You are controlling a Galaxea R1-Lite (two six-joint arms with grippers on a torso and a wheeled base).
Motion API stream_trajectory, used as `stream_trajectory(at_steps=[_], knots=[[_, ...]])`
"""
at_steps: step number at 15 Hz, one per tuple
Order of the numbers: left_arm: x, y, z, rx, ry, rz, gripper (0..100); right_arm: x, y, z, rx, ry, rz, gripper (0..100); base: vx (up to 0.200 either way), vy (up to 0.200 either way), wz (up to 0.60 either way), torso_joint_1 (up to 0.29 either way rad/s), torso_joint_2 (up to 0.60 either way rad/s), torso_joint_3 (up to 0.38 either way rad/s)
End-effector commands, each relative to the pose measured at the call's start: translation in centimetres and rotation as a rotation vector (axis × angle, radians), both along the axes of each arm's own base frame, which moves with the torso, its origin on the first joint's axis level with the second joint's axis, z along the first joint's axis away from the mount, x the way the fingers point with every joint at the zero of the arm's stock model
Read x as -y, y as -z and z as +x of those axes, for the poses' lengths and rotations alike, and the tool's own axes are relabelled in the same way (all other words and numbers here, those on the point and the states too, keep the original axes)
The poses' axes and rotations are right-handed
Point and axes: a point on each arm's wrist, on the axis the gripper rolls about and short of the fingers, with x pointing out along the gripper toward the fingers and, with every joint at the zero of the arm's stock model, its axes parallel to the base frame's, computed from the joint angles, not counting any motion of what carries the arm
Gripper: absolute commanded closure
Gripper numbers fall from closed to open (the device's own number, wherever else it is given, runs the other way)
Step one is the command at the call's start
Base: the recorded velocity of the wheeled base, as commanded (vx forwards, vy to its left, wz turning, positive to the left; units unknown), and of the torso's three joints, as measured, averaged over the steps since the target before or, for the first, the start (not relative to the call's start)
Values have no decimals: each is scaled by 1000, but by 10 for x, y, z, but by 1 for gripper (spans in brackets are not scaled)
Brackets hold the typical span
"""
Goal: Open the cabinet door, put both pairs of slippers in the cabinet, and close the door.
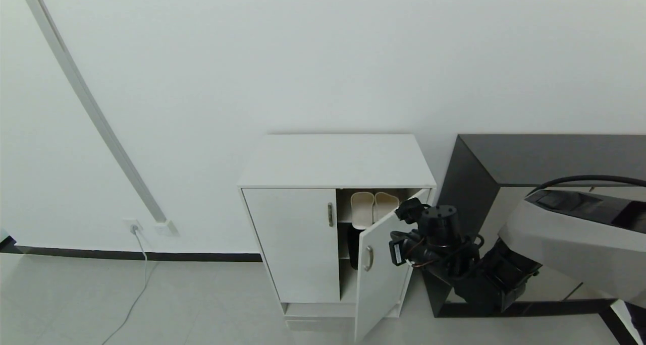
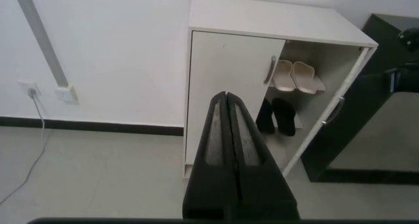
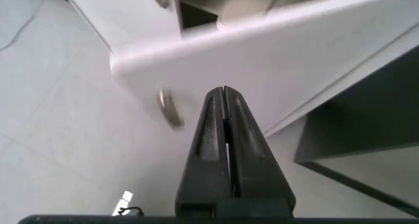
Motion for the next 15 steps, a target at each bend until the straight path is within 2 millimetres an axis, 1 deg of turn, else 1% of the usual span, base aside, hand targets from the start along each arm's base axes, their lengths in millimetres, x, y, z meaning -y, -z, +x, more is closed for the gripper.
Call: stream_trajectory(at_steps=[1,2,4,8,10,13,15], knots=[[0,0,0,-1,-1,0,100,3,-6,-8,13,-48,29,100,0,0,0,0,0,0],[0,0,0,0,-1,0,100,5,-8,-13,19,-81,46,100,0,0,0,0,0,0],[0,0,0,0,-1,1,100,12,-4,-27,24,-163,81,100,0,0,0,0,0,0],[0,0,0,0,2,6,100,23,-1,-51,53,-216,112,100,0,0,0,0,0,0],[0,0,0,-1,2,6,100,25,-1,-56,56,-231,118,100,200,0,0,0,2,5],[0,0,0,0,2,6,100,23,-1,-58,53,-238,117,100,200,0,0,-1,-4,5],[0,0,0,-1,2,6,100,20,2,-64,36,-256,111,100,200,0,0,14,12,2]])
